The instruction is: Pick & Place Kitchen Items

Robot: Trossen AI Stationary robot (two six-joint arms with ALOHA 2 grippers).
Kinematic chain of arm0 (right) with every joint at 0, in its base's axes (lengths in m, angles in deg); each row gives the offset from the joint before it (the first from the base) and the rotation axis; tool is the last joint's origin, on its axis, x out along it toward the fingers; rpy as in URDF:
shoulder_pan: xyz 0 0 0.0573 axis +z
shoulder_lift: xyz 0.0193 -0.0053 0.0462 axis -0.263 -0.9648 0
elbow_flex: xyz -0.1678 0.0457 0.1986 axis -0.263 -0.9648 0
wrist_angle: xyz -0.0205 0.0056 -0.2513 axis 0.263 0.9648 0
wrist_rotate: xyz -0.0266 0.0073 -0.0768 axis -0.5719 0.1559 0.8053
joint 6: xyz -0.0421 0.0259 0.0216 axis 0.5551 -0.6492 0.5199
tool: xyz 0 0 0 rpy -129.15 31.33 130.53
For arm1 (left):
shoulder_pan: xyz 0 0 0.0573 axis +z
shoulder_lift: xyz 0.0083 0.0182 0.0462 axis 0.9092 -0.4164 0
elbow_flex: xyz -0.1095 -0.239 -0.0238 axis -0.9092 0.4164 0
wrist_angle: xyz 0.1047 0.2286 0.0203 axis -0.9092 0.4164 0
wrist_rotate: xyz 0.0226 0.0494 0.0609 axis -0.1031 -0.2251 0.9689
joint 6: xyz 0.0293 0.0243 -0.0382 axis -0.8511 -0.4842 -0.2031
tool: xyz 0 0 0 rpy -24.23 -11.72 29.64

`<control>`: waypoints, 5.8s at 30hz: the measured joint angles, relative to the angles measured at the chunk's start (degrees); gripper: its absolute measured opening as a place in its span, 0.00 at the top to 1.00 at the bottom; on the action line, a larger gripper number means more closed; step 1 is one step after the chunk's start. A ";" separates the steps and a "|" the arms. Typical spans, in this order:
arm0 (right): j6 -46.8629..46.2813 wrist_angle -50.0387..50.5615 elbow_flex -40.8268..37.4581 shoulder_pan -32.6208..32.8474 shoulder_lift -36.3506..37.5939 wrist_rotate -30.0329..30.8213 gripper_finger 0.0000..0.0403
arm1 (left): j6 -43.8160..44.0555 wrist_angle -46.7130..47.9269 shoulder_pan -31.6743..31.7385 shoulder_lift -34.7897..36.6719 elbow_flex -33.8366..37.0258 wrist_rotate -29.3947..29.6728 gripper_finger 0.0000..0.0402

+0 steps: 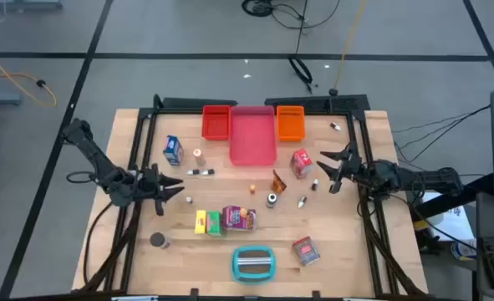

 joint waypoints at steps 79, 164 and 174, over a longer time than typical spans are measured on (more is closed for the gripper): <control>-0.06 -7.21 -0.02 0.00 0.00 0.02 0.60 | -12.51 0.00 0.00 0.00 0.00 0.09 0.68; -44.10 24.49 27.61 23.63 -55.04 22.53 0.37 | -13.40 -0.02 0.01 0.00 0.00 7.78 0.68; -48.98 27.03 27.26 21.99 -55.14 22.67 0.37 | -13.52 0.00 0.02 0.00 0.00 7.78 0.68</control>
